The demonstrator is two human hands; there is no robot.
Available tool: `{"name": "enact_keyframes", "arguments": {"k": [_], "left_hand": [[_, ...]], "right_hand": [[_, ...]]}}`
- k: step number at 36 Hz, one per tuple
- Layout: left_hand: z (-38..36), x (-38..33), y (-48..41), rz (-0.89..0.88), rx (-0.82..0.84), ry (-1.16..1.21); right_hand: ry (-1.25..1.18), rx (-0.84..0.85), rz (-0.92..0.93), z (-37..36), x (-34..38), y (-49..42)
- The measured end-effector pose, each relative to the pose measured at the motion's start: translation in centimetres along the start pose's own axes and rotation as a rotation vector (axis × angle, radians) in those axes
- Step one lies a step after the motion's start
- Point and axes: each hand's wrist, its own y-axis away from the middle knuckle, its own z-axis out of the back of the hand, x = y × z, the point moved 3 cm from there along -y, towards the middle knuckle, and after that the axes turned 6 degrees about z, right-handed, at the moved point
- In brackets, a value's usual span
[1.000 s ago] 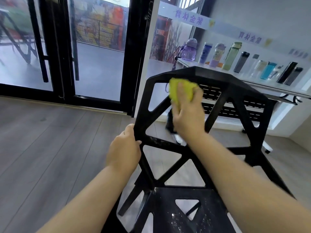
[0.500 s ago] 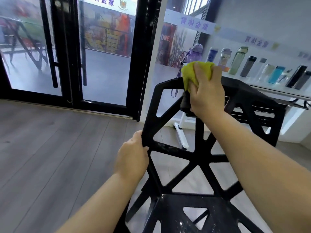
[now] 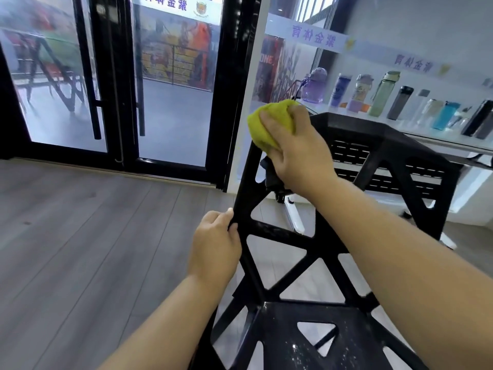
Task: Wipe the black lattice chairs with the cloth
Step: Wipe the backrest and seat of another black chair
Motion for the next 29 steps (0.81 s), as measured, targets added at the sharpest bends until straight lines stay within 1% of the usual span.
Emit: {"name": "enact_keyframes", "arguments": {"k": [3, 5, 10, 13, 15, 17, 19, 22, 23, 25, 29], "left_hand": [[0.2, 0.2, 0.2, 0.032, -0.026, 0.027], [0.4, 0.5, 0.5, 0.045, -0.023, 0.042], [0.9, 1.0, 1.4, 0.003, 0.034, 0.017], [0.9, 1.3, 1.6, 0.001, 0.062, -0.005], [1.0, 1.5, 1.7, 0.004, 0.071, -0.01], [1.0, 1.4, 1.6, 0.0, 0.076, -0.021], [1.0, 1.2, 1.6, 0.002, 0.092, -0.036], [1.0, 1.1, 1.6, 0.001, 0.114, -0.069], [1.0, 1.1, 1.6, -0.003, 0.11, -0.089], [0.9, 1.1, 1.6, -0.013, 0.093, -0.129], [0.6, 1.0, 1.5, -0.022, 0.065, -0.186]], "right_hand": [[-0.021, -0.003, -0.026, -0.8, 1.0, 1.5], [-0.036, -0.003, -0.008, -1.5, 2.1, 3.5], [-0.143, 0.135, 0.149, -4.6, 5.0, 10.4], [-0.161, 0.181, 0.101, -5.2, 5.6, 13.0], [-0.148, 0.188, 0.114, -4.9, 5.6, 13.4], [-0.095, 0.232, 0.124, -4.4, 5.0, 13.4], [-0.052, 0.246, 0.013, -4.1, 3.6, 13.2], [-0.022, 0.267, -0.351, -3.5, 1.1, 12.9], [0.012, 0.285, -0.439, -3.6, 0.5, 13.2], [0.002, 0.293, -0.519, -4.2, 0.7, 14.0], [-0.188, 0.19, -0.58, -5.0, 4.4, 13.8]]}}
